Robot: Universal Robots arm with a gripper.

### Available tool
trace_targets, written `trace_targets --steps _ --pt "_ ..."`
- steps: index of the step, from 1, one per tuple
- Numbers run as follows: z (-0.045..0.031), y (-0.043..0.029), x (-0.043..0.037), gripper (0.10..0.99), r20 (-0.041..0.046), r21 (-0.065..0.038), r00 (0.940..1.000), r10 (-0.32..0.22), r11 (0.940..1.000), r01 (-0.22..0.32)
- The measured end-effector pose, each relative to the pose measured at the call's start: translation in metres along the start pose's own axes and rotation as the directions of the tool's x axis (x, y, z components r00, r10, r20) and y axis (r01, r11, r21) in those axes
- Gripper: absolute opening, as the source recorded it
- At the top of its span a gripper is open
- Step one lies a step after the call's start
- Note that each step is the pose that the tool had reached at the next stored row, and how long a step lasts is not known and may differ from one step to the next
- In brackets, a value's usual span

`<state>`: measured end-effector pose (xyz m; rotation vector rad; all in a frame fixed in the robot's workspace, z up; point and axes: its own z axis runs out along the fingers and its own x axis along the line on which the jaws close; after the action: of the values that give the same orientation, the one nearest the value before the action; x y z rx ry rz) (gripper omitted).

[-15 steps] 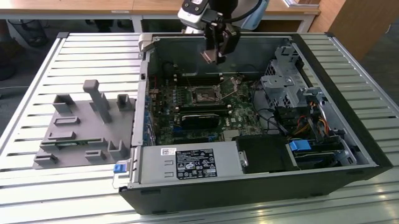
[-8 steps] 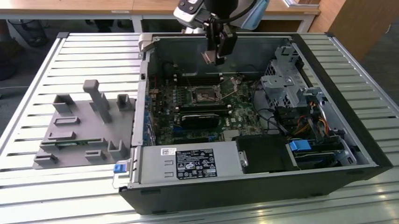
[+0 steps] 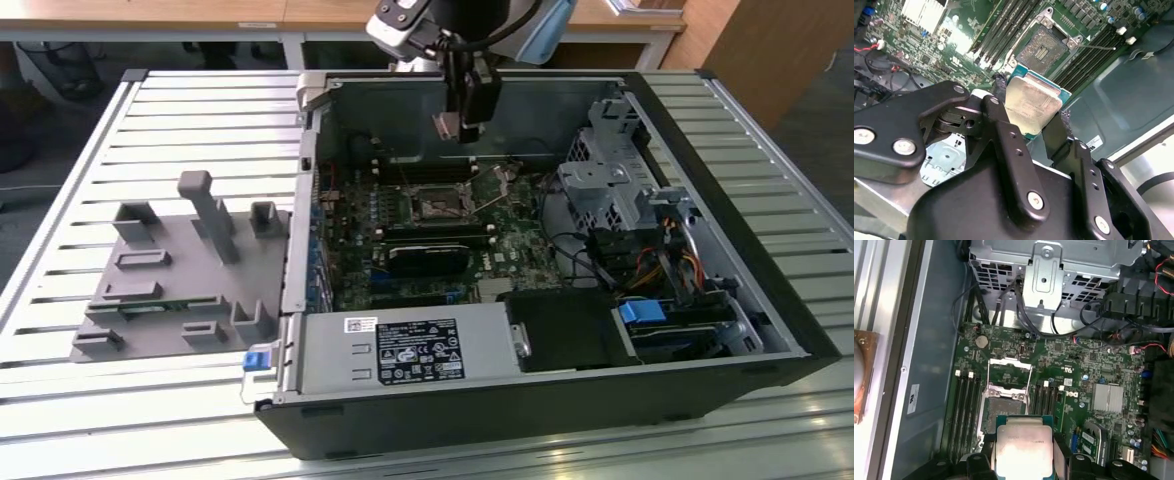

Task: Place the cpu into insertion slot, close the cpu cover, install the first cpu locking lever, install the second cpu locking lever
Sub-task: 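Place the cpu into insertion slot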

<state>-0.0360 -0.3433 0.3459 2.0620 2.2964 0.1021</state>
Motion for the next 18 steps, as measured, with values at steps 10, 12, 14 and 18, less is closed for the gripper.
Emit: trace_targets --steps 10,12,14,18 --pt "0.0144 -0.0004 0.0067 0.537 0.0021 0.0 0.9997 0.023 0.9997 -0.023" --pt "0.0161 -0.0006 0.0069 0.537 0.0023 0.0 0.9997 0.024 0.9997 -0.024" --pt "0.0179 -0.0008 0.007 0.537 0.0024 0.0 0.9997 0.025 0.9997 -0.025" --pt "0.0213 -0.0009 0.0078 0.537 0.0025 0.0 0.9996 0.027 0.9996 -0.027"
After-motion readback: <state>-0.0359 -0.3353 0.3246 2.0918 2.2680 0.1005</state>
